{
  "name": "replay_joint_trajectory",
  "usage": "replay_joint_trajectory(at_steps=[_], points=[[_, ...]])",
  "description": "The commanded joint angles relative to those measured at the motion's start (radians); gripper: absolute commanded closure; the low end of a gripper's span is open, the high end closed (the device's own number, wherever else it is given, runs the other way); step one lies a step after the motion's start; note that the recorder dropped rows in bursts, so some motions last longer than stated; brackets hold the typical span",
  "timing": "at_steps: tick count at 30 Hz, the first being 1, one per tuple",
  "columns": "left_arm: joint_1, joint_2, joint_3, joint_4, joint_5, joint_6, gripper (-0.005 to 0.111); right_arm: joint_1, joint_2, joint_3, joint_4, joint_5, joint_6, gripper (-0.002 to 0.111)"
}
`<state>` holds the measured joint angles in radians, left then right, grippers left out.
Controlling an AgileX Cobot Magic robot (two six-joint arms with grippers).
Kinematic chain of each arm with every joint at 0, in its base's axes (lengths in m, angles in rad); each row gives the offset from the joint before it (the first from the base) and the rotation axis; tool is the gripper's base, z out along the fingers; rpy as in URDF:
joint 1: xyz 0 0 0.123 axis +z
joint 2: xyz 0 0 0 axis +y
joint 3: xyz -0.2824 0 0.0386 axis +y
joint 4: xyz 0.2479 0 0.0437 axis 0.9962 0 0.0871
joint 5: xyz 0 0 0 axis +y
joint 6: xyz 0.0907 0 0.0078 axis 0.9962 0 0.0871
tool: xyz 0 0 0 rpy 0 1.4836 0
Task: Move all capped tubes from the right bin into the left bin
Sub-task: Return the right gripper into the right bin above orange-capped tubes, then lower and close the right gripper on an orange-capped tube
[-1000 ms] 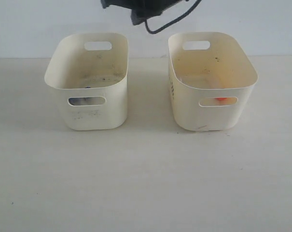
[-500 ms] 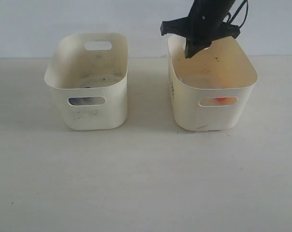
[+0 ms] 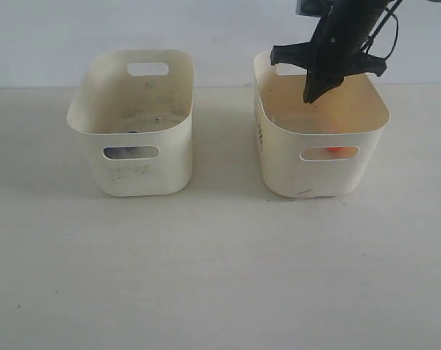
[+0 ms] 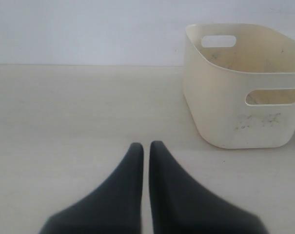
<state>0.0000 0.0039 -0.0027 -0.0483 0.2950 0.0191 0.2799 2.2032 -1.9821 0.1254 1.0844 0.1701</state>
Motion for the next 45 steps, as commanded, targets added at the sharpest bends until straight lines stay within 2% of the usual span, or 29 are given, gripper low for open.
replay_joint_trajectory(at_steps=[1, 17, 29, 38, 45], points=[[-0.004, -0.004, 0.003, -0.009, 0.001, -0.002, 0.103, -0.003, -0.005, -0.001, -0.006, -0.042, -0.009, 0.108], [-0.004, -0.004, 0.003, -0.009, 0.001, -0.002, 0.103, 0.001, 0.043, -0.001, -0.001, -0.063, 0.003, 0.108], [-0.004, -0.004, 0.003, -0.009, 0.001, -0.002, 0.103, 0.019, 0.043, -0.001, -0.092, -0.099, 0.056, 0.108], [-0.004, -0.004, 0.003, -0.009, 0.001, -0.002, 0.103, 0.021, 0.092, -0.001, -0.050, -0.077, 0.063, 0.108], [-0.004, -0.004, 0.003, -0.009, 0.001, -0.002, 0.103, 0.021, 0.092, -0.001, -0.155, -0.097, 0.095, 0.108]])
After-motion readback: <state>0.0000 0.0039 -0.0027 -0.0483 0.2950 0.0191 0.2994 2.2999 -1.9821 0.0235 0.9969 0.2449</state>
